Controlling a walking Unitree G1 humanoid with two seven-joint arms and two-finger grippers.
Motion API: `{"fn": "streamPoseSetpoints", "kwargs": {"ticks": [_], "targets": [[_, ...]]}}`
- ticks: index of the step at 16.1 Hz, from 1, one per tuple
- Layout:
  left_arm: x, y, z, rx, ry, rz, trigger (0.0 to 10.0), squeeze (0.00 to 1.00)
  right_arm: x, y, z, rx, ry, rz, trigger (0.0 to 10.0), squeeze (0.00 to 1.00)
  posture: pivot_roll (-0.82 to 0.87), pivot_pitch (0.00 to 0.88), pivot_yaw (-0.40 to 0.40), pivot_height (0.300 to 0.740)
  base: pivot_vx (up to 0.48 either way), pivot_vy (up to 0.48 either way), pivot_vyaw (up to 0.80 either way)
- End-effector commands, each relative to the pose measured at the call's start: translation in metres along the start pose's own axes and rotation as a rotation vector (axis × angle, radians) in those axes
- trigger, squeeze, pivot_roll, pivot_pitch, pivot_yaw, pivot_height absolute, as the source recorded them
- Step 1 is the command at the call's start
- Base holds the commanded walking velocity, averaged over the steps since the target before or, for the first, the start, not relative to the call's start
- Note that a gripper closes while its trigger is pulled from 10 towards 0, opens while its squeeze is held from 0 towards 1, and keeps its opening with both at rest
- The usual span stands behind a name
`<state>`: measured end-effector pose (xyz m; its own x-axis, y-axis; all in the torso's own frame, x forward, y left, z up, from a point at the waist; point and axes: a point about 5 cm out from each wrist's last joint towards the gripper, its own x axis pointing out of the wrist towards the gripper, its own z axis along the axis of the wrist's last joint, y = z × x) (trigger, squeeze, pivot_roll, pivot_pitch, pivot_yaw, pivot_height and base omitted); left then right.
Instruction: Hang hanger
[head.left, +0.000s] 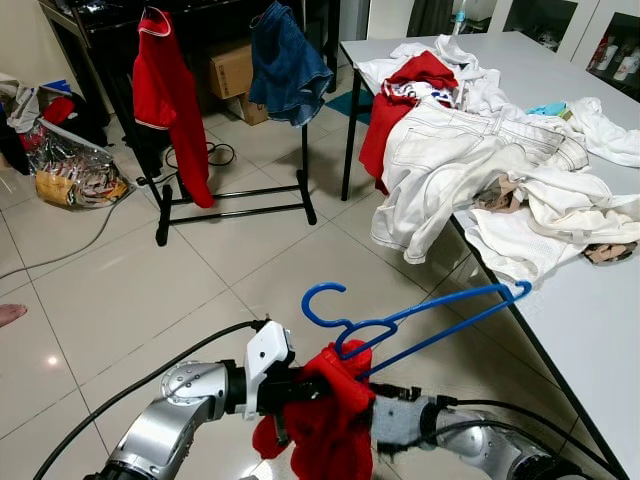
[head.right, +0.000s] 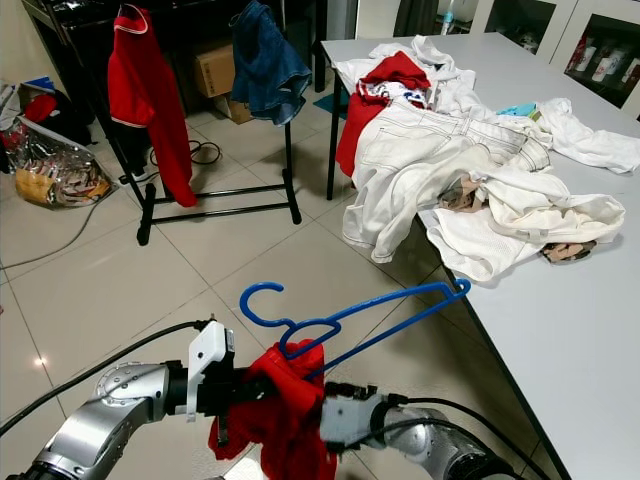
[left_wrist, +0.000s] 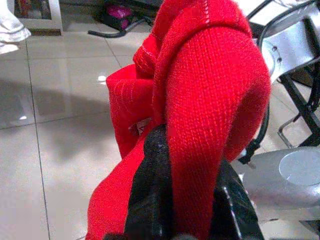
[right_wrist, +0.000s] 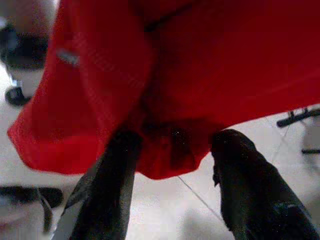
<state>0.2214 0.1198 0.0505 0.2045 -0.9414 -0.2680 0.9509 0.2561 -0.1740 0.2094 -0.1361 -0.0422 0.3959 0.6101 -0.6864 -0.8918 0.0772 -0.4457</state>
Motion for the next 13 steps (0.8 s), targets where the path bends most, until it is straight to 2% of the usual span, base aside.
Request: {"fn": "streamPoseSetpoints", "kwargs": {"ticks": [1, 3, 4, 6, 13], "targets": [[-0.001, 0.003, 0.005, 0.031, -0.007, -0.002, 10.0, 0.00, 0.000, -0.007, 0.003, -0.056, -0.010, -0.006, 10.0, 0.87, -0.13, 0.000, 0.033, 0.740, 0.000, 0.000, 0.00], [0.000, 0.003, 0.005, 0.038, 0.001, -0.012, 10.0, 0.00, 0.001, -0.009, 0.004, -0.071, -0.015, -0.019, 10.0, 0.84, -0.13, 0.000, 0.033, 0.740, 0.000, 0.000, 0.00], [0.002, 0.001, 0.003, 0.057, 0.017, -0.031, 10.0, 0.00, 0.004, -0.012, 0.007, -0.057, -0.021, -0.056, 10.0, 0.16, -0.13, 0.000, 0.034, 0.740, 0.000, 0.000, 0.00], [0.005, 0.000, 0.003, 0.063, 0.017, -0.042, 10.0, 0.00, 0.008, -0.016, 0.012, -0.012, -0.035, -0.094, 10.0, 0.00, -0.13, 0.000, 0.037, 0.740, 0.000, 0.000, 0.00], [0.012, 0.004, 0.006, 0.097, 0.024, -0.070, 10.0, 0.00, 0.010, -0.005, 0.018, 0.010, -0.086, -0.049, 10.0, 0.00, -0.14, 0.000, 0.042, 0.740, 0.000, 0.000, 0.00]]}}
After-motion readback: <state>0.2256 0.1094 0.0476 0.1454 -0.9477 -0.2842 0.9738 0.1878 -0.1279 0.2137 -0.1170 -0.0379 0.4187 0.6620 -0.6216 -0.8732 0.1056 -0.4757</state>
